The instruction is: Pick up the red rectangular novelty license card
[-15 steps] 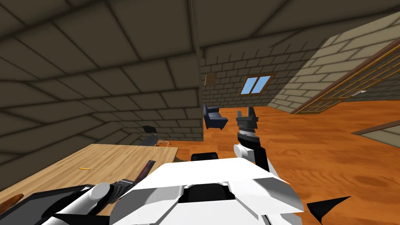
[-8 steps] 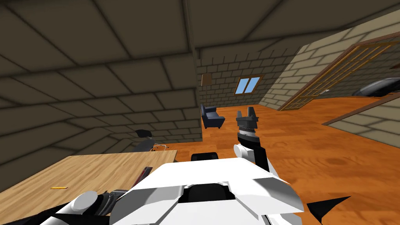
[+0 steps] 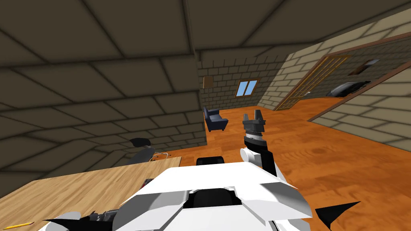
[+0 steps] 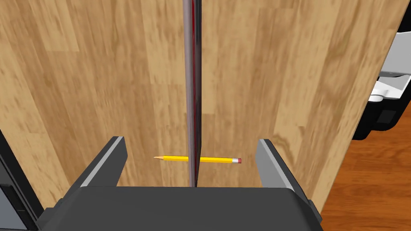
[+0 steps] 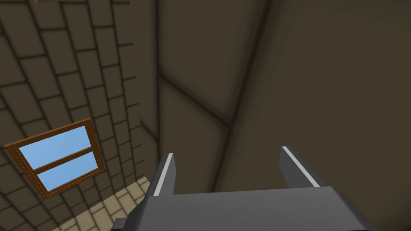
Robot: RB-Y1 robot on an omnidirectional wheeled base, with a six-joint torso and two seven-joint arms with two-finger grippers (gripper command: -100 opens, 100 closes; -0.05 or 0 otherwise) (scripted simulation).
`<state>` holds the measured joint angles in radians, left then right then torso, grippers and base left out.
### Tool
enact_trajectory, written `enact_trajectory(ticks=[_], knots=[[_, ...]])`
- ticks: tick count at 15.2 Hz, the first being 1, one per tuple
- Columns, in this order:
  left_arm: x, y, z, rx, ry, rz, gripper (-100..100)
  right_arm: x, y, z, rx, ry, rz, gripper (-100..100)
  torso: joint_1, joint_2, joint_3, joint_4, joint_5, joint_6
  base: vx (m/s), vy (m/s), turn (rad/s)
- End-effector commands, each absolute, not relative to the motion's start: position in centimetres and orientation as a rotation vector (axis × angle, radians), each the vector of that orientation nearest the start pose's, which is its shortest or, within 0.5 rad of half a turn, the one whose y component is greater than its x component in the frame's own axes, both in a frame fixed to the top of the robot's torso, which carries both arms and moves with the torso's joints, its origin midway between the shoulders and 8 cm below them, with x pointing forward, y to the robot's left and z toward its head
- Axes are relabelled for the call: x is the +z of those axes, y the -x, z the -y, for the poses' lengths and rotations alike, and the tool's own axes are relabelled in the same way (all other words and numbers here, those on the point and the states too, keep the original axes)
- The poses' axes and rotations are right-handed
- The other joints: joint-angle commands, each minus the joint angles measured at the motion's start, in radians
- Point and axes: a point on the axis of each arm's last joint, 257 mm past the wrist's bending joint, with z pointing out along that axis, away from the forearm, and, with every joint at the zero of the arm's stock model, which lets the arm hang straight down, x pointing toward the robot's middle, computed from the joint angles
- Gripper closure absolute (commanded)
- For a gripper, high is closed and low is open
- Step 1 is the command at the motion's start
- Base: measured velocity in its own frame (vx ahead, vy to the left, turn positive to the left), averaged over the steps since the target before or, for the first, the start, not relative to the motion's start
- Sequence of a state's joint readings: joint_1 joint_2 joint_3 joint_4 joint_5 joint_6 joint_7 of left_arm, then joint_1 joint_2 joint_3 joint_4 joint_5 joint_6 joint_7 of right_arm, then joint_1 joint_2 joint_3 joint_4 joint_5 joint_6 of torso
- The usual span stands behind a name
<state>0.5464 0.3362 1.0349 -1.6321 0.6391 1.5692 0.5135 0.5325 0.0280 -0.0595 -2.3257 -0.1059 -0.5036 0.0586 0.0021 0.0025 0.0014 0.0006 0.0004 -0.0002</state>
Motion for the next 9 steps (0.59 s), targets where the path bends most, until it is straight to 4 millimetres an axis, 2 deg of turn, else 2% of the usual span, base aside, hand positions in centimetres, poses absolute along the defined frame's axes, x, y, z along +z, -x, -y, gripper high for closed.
enact_trajectory(ticks=[1, 3, 4, 5, 9], knots=[[-40.0, 2.8, -57.3, -0.054, 3.109, 0.111, -100, 3.6, -32.4, 31.5, 1.245, -0.694, -0.522, 0, 0.000, 0.000, 0.000, 0.000, 0.000, 0.000, -0.019, 0.043, -0.179], [-39.9, 3.5, -56.8, -0.044, 3.132, 0.150, -100, 3.6, -32.4, 31.5, 1.245, -0.694, -0.522, 0, 0.001, 0.000, 0.000, 0.000, 0.000, 0.000, -0.016, 0.053, -0.164], [-39.9, 2.9, -57.2, -0.052, 3.115, 0.125, -100, 3.6, -32.4, 31.5, 1.245, -0.694, -0.522, 0, 0.001, 0.000, 0.000, 0.000, 0.000, 0.000, -0.011, 0.036, -0.046], [-40.8, 2.9, -57.0, -0.047, 3.120, 0.130, -100, 3.6, -32.4, 31.5, 1.245, -0.694, -0.522, 0, 0.000, 0.000, 0.000, 0.000, 0.000, 0.000, -0.005, 0.015, 0.000], [-42.2, 2.6, -57.0, -0.043, 3.118, 0.128, -100, 3.6, -32.4, 31.5, 1.245, -0.694, -0.522, 0, -0.003, -0.001, -0.001, 0.000, 0.000, 0.000, 0.000, 0.000, 0.000]])
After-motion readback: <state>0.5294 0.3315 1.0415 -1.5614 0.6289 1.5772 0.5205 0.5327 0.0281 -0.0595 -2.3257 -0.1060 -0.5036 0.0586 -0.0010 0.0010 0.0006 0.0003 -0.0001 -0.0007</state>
